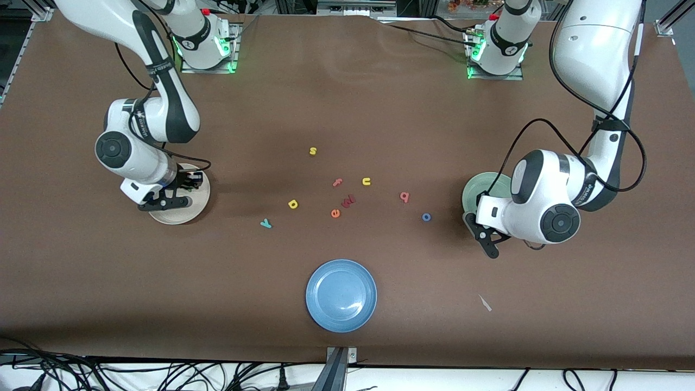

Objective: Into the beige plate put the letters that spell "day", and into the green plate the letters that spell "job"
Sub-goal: 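Place d on cream plate with the right gripper while the left gripper places l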

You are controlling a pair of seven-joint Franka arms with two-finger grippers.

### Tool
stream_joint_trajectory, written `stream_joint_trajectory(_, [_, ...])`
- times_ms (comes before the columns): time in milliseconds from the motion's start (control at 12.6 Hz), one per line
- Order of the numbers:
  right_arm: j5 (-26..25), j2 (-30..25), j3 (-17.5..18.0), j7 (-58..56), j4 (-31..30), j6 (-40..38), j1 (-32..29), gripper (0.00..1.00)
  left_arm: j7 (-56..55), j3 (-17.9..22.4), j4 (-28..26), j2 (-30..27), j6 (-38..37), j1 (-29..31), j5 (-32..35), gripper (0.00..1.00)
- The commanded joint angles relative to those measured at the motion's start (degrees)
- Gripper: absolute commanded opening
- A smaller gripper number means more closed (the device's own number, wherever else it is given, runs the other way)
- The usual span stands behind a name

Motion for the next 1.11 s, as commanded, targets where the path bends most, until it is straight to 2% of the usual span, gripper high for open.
stream_joint_trajectory(0, [2.14, 0.87, 0.15, -1.2, 1.06, -0.63, -0.95, 1.0, -7.26, -0.35, -8.03, -4.31, 1.19, -0.99, 6.96, 0.0])
stream_joint_trajectory(238, [3.1, 1.66, 0.68, 2.81, 6.06, -6.84, -0.16, 1.0, -8.25, -0.36, -13.21, -5.29, 5.22, -0.64, 7.44, 0.0])
stream_joint_trajectory(397, [5.03, 2.45, 3.74, 13.6, 9.49, -9.15, -0.07, 1.0, -8.42, -0.36, -18.13, -5.29, 12.32, 0.49, 7.44, 0.0])
stream_joint_trajectory(556, [5.65, 4.72, 6.99, 26.16, 12.56, -8.63, 0.02, 1.0, -8.6, -0.36, -21.22, -5.29, 16.38, 0.85, 7.44, 0.0])
stream_joint_trajectory(636, [5.83, 5.78, 8.49, 31.18, 14.06, -8.54, 0.02, 1.0, -8.69, -0.36, -21.67, -5.29, 16.83, 0.94, 7.44, 0.03])
stream_joint_trajectory(715, [5.83, 6.84, 9.81, 34.63, 15.38, -8.28, 0.19, 1.0, -8.6, -0.36, -21.67, -5.46, 16.84, 0.94, 7.44, 0.28])
stream_joint_trajectory(795, [5.66, 8.68, 10.43, 36.49, 17.48, -8.28, 0.63, 1.0, -8.69, -0.36, -21.67, -6.16, 16.75, 0.94, 7.44, 0.69])
stream_joint_trajectory(874, [5.04, 10.52, 10.52, 34.68, 19.77, -8.45, 1.42, 1.0, -8.6, -0.44, -21.67, -6.86, 16.49, 0.94, 7.35, 1.0])
stream_joint_trajectory(1033, [4.86, 13.6, 10.61, 24.53, 23.73, -10.55, 2.47, 1.0, -9.82, -0.44, -21.5, -8.88, 15.53, 0.94, 5.69, 1.0])
